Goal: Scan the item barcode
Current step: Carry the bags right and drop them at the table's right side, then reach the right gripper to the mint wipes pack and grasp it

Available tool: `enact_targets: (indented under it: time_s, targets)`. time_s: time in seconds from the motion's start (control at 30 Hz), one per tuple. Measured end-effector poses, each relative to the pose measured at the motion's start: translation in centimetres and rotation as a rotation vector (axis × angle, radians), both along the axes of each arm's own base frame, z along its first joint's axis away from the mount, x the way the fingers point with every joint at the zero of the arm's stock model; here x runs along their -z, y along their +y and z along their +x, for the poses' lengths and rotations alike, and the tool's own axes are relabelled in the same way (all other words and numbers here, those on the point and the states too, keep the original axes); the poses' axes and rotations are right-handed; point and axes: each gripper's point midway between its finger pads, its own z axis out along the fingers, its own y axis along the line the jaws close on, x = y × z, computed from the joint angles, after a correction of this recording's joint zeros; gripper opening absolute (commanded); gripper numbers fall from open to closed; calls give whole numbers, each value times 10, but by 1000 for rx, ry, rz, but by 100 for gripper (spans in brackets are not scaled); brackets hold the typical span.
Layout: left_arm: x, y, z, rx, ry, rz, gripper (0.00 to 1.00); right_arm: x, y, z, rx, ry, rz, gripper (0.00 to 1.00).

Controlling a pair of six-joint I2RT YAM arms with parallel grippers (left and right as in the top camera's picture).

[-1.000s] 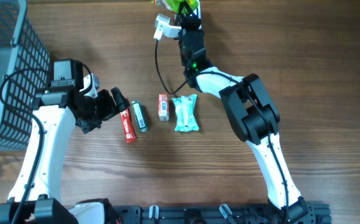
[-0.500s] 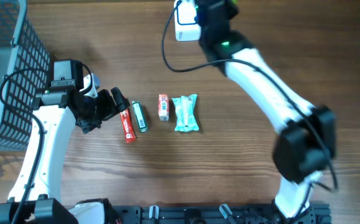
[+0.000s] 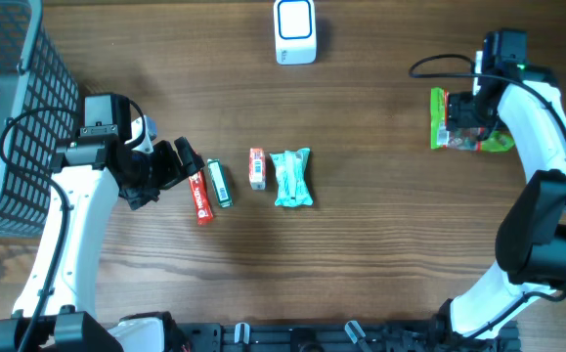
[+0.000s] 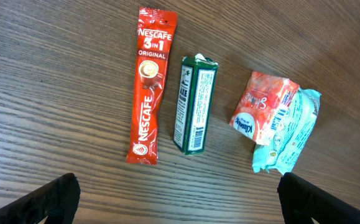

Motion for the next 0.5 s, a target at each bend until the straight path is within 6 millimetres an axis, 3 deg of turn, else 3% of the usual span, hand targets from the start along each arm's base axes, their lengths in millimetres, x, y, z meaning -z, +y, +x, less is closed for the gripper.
enact_targets:
  time_s: [0.1,0.17,0.2,0.23,0.3,0.33,0.37,0.47,0.5]
  targets:
    - [0,0,0,0,0,0,100,-12,-2,-4,10,7,-21,99]
    - [0,0,0,0,0,0,100,-47,23,8,-42,-100,53,99]
    - [0,0,0,0,1,0,100,-75,58,10,-117,-173,161,97]
    - [0,0,0,0,0,0,100,-107,109,3,-238,-236,301,89]
    - [0,0,0,0,0,0,100,-129,160,-14,-351,-243,428,88]
    - [0,0,0,0,0,0,100,-135,195,-29,-436,-218,500,94]
    - [0,0,0,0,0,0,100,-133,232,-43,-517,-178,564,100]
    - [0,0,0,0,0,0,100,-104,293,-63,-598,-114,629,100]
    - [0,0,0,0,0,0,100,-92,310,-69,-603,-101,643,87]
